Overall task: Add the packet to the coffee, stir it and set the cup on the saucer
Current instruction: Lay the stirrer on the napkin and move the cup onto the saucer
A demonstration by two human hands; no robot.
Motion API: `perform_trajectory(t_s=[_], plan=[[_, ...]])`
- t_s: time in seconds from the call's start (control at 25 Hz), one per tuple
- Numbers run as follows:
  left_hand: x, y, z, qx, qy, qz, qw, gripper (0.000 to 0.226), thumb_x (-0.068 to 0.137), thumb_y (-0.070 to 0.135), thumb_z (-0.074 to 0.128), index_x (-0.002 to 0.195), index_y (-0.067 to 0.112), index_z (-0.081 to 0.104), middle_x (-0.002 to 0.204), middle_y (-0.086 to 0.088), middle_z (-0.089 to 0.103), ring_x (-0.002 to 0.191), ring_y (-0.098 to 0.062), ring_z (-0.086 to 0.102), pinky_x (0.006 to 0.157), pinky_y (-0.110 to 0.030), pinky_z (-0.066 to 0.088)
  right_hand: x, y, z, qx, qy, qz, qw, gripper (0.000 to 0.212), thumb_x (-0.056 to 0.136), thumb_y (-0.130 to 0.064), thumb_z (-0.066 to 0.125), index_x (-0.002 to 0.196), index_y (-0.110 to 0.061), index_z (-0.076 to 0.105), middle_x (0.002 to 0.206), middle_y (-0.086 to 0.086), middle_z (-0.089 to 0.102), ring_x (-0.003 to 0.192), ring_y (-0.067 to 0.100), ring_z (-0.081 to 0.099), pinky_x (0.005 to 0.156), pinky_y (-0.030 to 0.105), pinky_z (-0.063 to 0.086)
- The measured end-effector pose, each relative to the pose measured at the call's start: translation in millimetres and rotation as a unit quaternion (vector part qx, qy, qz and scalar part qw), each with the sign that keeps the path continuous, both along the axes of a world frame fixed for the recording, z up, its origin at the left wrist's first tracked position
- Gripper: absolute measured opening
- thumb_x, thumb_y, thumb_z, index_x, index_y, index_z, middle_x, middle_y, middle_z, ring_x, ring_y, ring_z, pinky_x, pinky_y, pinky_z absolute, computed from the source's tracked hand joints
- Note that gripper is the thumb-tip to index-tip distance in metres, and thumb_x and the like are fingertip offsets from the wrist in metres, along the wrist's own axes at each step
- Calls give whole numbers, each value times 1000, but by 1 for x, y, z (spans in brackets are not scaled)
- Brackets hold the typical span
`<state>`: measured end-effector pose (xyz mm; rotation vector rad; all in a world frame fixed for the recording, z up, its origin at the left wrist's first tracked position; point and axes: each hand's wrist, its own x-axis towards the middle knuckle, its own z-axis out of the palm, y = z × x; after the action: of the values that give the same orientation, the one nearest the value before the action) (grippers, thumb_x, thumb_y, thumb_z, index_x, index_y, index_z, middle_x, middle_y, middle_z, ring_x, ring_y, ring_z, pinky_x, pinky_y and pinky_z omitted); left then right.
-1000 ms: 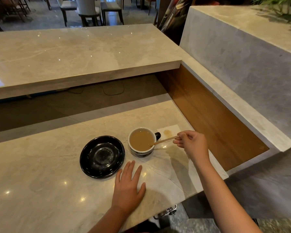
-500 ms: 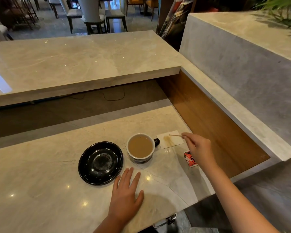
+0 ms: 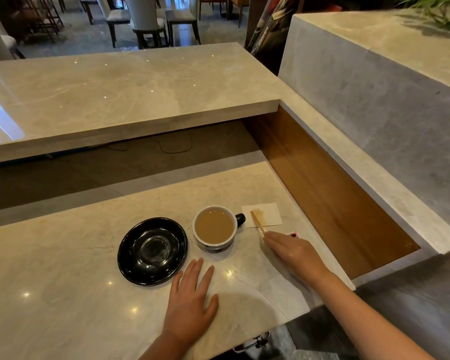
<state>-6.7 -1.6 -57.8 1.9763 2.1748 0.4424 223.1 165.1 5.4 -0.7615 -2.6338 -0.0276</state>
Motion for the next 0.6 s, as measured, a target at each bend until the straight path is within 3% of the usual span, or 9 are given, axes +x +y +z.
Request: perform_trajectory(t_s=[0.36,0.6], plan=[[1,0,0,12,2,-3,1000,58,80,38,57,133,16,50,142,-15,43,132,-30,34,106,-40,13,-3,-7,-16,1,-29,27,999,28,69,-15,81,95,-6,71,100,9,74,95,23,69,79,32,58],[1,0,0,10,9,0,1000,58,81,38,56,134,15,50,142,-15,42,133,-29,33,105,-50,24,-4,-13,-32,-28,-78,-20,996,21,82,-31,66,97,-16,68,107,-1,71,110,16,61,100,38,44]])
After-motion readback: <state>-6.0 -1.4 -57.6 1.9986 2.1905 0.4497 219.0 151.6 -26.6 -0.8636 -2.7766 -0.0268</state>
